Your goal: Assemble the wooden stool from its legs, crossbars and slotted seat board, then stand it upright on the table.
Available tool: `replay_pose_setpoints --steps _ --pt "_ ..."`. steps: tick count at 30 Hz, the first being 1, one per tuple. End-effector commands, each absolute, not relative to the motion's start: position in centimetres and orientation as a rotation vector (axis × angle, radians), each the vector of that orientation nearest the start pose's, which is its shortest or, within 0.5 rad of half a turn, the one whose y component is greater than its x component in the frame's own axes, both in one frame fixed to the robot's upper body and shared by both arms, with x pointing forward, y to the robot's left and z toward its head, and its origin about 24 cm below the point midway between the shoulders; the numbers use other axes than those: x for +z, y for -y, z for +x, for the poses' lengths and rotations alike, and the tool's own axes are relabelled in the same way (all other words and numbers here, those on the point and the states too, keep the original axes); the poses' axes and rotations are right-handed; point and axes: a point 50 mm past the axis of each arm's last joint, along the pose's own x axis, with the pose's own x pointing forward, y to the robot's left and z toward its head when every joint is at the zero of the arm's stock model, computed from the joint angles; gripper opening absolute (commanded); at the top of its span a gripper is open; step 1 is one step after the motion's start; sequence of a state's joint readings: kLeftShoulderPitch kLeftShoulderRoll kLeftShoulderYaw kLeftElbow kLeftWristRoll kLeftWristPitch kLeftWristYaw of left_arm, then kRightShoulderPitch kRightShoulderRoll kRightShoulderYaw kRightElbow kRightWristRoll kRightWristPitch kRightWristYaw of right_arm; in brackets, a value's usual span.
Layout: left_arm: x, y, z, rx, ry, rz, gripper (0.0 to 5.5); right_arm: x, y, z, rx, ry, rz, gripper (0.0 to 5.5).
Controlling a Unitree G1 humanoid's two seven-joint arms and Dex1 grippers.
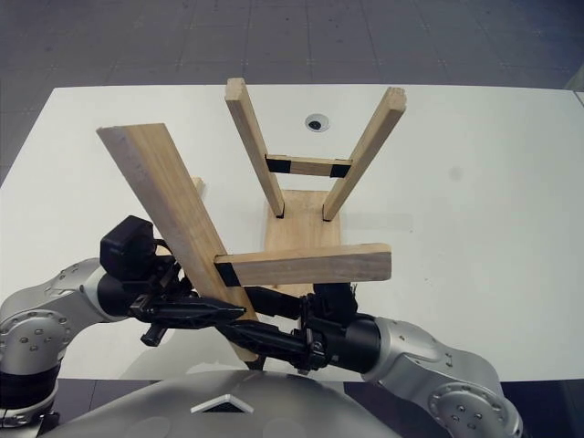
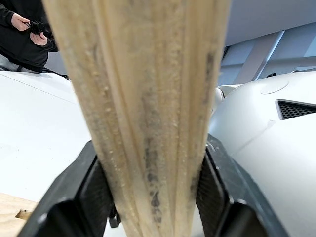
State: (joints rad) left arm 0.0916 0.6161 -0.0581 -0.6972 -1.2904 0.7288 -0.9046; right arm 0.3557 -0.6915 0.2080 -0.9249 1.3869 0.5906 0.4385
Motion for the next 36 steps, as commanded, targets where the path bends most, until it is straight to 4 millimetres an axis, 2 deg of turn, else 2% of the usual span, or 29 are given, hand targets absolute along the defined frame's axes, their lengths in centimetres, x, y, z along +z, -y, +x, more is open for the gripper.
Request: replay_pose_setpoints --steps 1,4,15,19,22,27,30,36 --pt "15.9 -12.0 14.2 -1.734 -0.091 -0.578 2.05 13.1 10.5 11.4 1.244 -0.424 0.835 2.04" --pt "15.9 -12.1 14.2 -1.728 -0.094 -0.579 2.05 13.1 10.5 11.6 1.241 -0.409 0.778 2.04" --pt "15.0 -12.4 14.9 -1.68 -0.107 -0.519 2.05 12.4 11.5 11.4 1.248 -0.408 0.582 4.2" --pt "14.6 -13.0 16.0 -1.621 -0.077 -0.473 2.05 11.9 12.4 11.2 1.239 -0.408 0.542 4.92" --pt "14.5 -13.5 17.7 -1.539 -0.02 -0.441 2.05 11.5 12.9 11.3 1.225 -0.414 0.52 5.44" --pt "14.2 -14.0 19.0 -1.474 0.04 -0.4 2.05 10.4 13.5 11.3 1.214 -0.431 0.421 5.5" --pt "14.1 -14.3 19.4 -1.438 0.207 -0.372 2.05 9.2 14.7 11.8 1.181 -0.43 0.317 5.5" --pt "13.1 -14.0 19.6 -1.33 0.491 -0.201 2.05 7.8 16.0 12.2 1.155 -0.437 0.272 5.5"
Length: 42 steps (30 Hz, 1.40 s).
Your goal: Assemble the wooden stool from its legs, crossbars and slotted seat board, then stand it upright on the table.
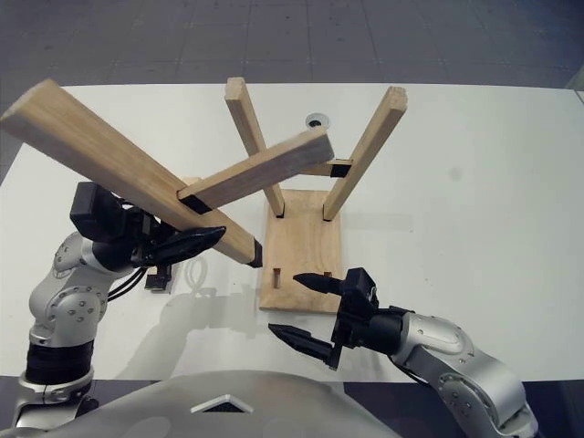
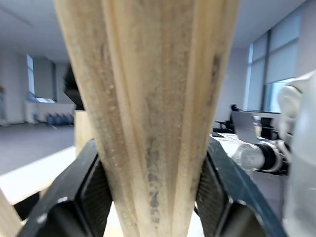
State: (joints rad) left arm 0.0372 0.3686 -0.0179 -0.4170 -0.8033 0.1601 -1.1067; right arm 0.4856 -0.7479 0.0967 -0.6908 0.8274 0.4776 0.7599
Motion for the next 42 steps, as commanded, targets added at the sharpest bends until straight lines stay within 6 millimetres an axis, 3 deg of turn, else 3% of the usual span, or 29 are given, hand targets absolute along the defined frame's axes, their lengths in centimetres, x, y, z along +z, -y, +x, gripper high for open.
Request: replay_pose_setpoints --steps 1,5,14,21,27,34,42 --pt "12.8 -13.9 19.6 -1.322 0.523 -0.186 2.05 7.7 16.0 12.2 1.156 -0.438 0.268 5.5" --pt "10.7 -13.4 19.5 -1.36 0.538 -0.057 2.05 7.3 16.3 12.4 1.146 -0.438 0.255 5.5" --pt "7.4 -13.1 19.1 -1.491 0.372 -0.114 2.05 7.5 17.1 12.9 1.109 -0.428 0.239 5.5" --pt "6.4 -13.3 19.3 -1.514 0.296 -0.152 2.05 7.5 17.2 13.0 1.097 -0.427 0.243 5.5" --pt "5.9 -13.1 19.5 -1.497 0.335 -0.155 2.05 7.4 17.7 13.0 1.103 -0.445 0.219 5.5" --pt "6.2 -12.1 19.7 -1.49 0.414 -0.178 2.05 6.5 22.5 12.9 0.949 -0.518 0.03 5.5" --pt "5.0 -11.2 19.2 -1.546 0.37 -0.168 2.05 7.4 23.5 13.5 0.904 -0.48 0.027 5.5"
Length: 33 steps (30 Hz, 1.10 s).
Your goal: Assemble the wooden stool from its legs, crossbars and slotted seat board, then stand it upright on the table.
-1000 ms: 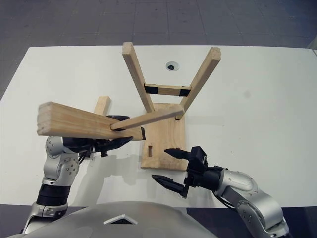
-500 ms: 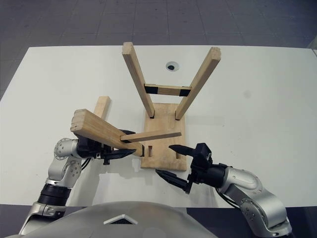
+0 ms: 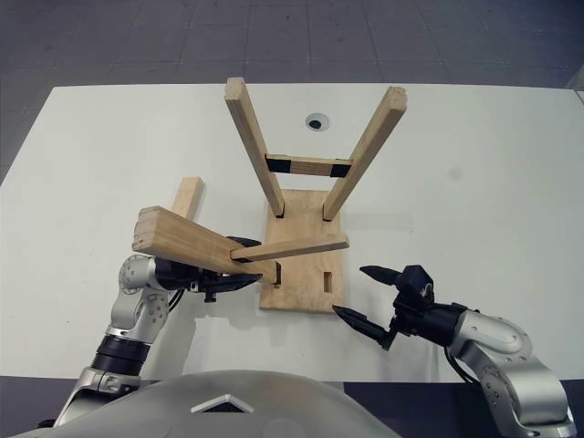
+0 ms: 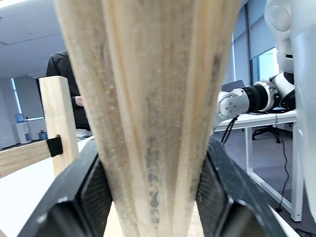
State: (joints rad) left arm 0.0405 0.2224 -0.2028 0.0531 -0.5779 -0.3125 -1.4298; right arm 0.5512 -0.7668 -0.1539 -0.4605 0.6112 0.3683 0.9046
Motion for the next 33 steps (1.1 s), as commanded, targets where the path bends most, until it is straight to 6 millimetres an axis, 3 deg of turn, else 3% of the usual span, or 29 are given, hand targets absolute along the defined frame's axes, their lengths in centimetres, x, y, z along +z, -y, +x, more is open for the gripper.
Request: replay_pose_setpoints --steps 1,9,21,27,33 --pt "4.8 -11.2 19.1 -1.557 0.359 -0.153 2.05 7.6 23.5 13.5 0.899 -0.47 0.029 5.5" --pt "4.3 -12.0 20.5 -1.556 0.331 -0.083 2.05 8.2 23.1 13.3 0.894 -0.443 0.046 5.5" --pt "4.0 -12.0 20.4 -1.585 0.295 -0.09 2.05 8.2 22.7 13.4 0.893 -0.443 0.052 5.5" --pt "1.6 -12.7 19.1 -1.658 0.104 -0.114 2.05 8.9 22.6 13.6 0.891 -0.421 0.054 5.5" --pt "0.6 -13.8 18.6 -1.653 -0.117 -0.292 2.05 9.3 22.5 13.9 0.882 -0.405 0.054 5.5"
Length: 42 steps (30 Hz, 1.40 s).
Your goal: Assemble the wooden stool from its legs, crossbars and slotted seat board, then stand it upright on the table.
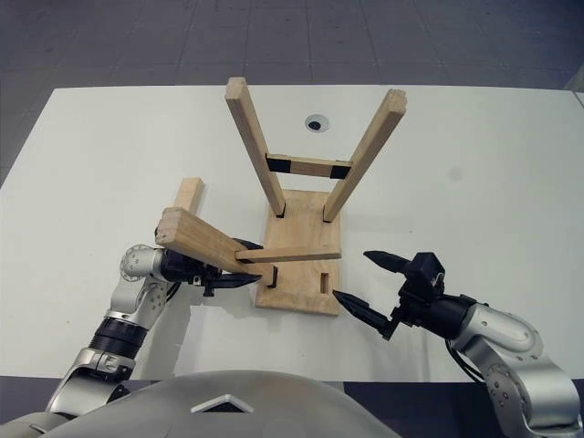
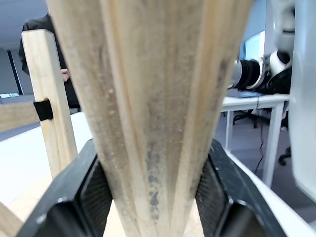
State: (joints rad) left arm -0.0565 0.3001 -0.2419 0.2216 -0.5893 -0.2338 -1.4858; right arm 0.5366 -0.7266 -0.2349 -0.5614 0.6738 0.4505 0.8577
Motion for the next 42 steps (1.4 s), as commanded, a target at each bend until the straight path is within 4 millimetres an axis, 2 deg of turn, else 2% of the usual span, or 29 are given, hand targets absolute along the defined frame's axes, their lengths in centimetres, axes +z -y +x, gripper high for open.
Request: replay_pose_setpoints --steps 1,7,12,21,23,26,30,38,42 --pt "0.5 -13.9 18.4 -1.663 -0.142 -0.298 2.05 9.3 22.4 13.9 0.881 -0.403 0.055 5.5" --pt "0.2 -14.3 17.3 -1.759 -0.237 -0.238 2.05 9.6 22.2 14.0 0.88 -0.391 0.068 5.5" --pt "0.4 -14.0 16.8 -1.785 -0.175 -0.161 2.05 9.6 21.8 13.8 0.892 -0.386 0.075 5.5" --pt "-0.7 -13.6 14.8 -1.92 0.0 0.189 2.05 9.6 21.3 13.6 0.901 -0.391 0.088 5.5" --pt "-0.8 -13.5 14.5 -1.942 0.007 0.217 2.05 9.6 21.2 13.5 0.904 -0.39 0.091 5.5" --pt "-0.9 -13.7 14.3 -1.932 -0.025 0.157 2.05 9.6 21.1 13.6 0.907 -0.388 0.093 5.5" --pt "-1.2 -14.2 13.1 -1.908 -0.154 0.007 2.05 9.7 20.9 13.5 0.91 -0.384 0.091 5.5" --pt "-0.5 -14.3 13.4 -1.854 -0.394 -0.071 2.05 9.5 20.4 13.2 0.903 -0.385 0.102 5.5" --pt "-0.5 -14.4 12.8 -1.893 -0.449 -0.027 2.05 9.0 20.1 12.8 0.908 -0.415 0.09 5.5"
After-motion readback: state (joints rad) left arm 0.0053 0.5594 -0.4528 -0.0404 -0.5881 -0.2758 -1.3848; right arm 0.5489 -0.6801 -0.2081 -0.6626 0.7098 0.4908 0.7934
